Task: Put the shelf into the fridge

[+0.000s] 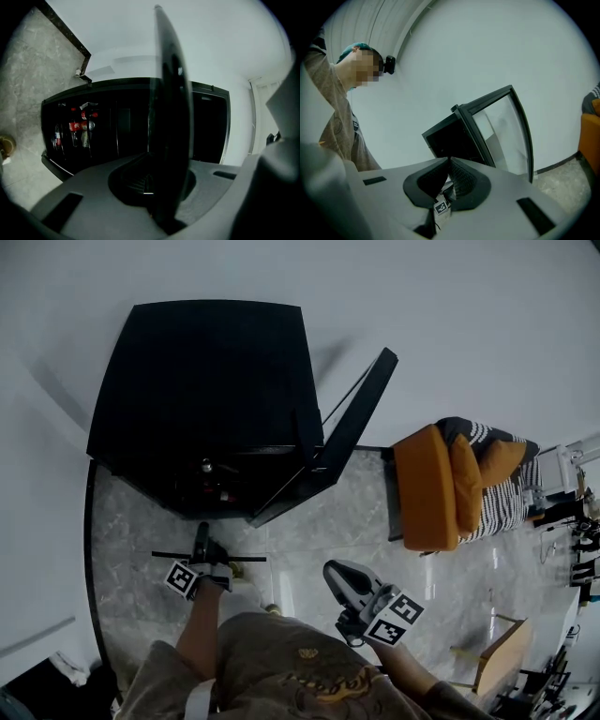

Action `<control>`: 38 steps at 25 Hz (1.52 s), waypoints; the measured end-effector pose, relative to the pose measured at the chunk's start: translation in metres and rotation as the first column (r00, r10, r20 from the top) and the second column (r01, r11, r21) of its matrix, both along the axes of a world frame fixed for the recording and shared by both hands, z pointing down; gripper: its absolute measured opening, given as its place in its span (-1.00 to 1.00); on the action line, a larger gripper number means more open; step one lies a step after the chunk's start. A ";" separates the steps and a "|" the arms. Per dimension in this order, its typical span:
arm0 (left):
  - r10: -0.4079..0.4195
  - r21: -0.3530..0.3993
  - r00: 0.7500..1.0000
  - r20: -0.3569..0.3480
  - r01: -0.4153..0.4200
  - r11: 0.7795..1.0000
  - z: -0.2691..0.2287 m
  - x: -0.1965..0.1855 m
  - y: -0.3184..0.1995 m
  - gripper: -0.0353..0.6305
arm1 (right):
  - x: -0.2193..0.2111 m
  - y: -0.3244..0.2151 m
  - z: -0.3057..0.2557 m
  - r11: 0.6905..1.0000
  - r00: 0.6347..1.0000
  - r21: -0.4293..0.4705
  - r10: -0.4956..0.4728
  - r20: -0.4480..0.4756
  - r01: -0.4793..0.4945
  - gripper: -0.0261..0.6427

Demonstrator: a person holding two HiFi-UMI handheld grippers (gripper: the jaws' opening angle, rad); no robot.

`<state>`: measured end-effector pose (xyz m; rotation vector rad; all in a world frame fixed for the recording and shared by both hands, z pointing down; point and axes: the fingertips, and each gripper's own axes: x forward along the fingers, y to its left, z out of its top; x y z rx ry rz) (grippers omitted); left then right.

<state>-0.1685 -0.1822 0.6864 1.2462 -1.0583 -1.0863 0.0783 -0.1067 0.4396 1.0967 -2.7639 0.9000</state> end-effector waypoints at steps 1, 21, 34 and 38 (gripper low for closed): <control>-0.005 -0.002 1.000 0.000 0.005 1.000 0.002 0.000 -0.003 -0.84 | 0.001 0.000 0.000 1.000 1.000 0.002 0.005 -0.002 -0.005 -0.84; -0.061 -0.056 0.998 0.011 0.062 0.997 0.037 -0.003 -0.043 -0.84 | 0.010 -0.008 0.008 0.997 0.998 -0.032 0.064 -0.018 -0.064 -0.84; -0.085 -0.059 0.996 -0.009 0.084 0.995 0.047 -0.004 -0.059 -0.84 | 0.012 -0.008 0.010 0.994 0.996 -0.054 0.091 -0.010 -0.091 -0.84; -0.081 -0.044 0.997 -0.011 0.080 0.996 0.048 -0.005 -0.066 -0.85 | 0.007 -0.011 0.010 0.995 0.996 -0.052 0.087 -0.012 -0.087 -0.84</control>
